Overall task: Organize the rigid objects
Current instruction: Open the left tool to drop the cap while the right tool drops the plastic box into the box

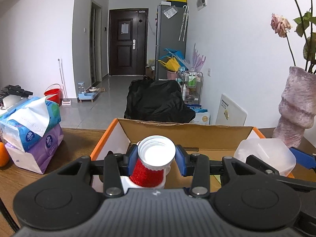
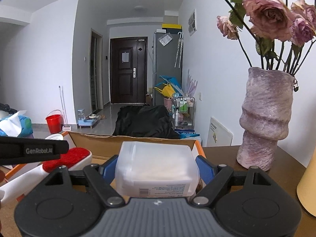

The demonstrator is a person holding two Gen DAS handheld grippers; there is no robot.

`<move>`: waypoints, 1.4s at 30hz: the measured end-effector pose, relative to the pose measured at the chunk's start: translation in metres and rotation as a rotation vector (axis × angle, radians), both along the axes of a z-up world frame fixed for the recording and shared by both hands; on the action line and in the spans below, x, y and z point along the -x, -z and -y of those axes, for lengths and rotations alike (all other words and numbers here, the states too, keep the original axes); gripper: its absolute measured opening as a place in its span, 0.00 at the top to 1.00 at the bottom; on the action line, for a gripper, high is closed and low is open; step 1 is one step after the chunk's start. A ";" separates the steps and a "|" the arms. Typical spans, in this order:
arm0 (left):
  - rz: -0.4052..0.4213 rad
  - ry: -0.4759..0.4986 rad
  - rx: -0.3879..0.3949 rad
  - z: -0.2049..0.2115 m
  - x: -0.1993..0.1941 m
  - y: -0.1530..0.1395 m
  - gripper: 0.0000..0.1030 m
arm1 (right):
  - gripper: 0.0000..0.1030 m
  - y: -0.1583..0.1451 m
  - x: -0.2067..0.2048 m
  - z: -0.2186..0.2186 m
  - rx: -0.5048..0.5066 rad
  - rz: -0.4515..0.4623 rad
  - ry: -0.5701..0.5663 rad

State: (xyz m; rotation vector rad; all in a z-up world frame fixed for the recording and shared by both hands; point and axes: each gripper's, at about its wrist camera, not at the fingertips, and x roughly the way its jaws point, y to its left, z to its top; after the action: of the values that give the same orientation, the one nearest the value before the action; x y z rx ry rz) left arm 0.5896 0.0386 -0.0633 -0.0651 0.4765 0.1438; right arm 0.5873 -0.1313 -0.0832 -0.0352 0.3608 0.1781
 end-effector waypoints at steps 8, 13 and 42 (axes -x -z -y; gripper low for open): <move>-0.034 -0.023 -0.016 0.001 -0.015 0.009 0.60 | 0.21 0.006 -0.018 -0.004 0.013 -0.020 -0.003; -0.057 -0.039 -0.025 0.000 -0.021 0.013 0.60 | 0.21 0.008 -0.023 -0.006 0.022 -0.021 -0.006; 0.022 -0.101 -0.034 -0.014 -0.002 -0.006 0.00 | 0.00 0.006 -0.030 0.005 0.012 -0.076 0.044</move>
State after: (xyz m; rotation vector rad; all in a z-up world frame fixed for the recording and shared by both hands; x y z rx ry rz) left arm 0.5913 0.0528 -0.0570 -0.0573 0.4489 0.2499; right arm 0.6172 -0.1368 -0.0894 -0.0323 0.4378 0.1342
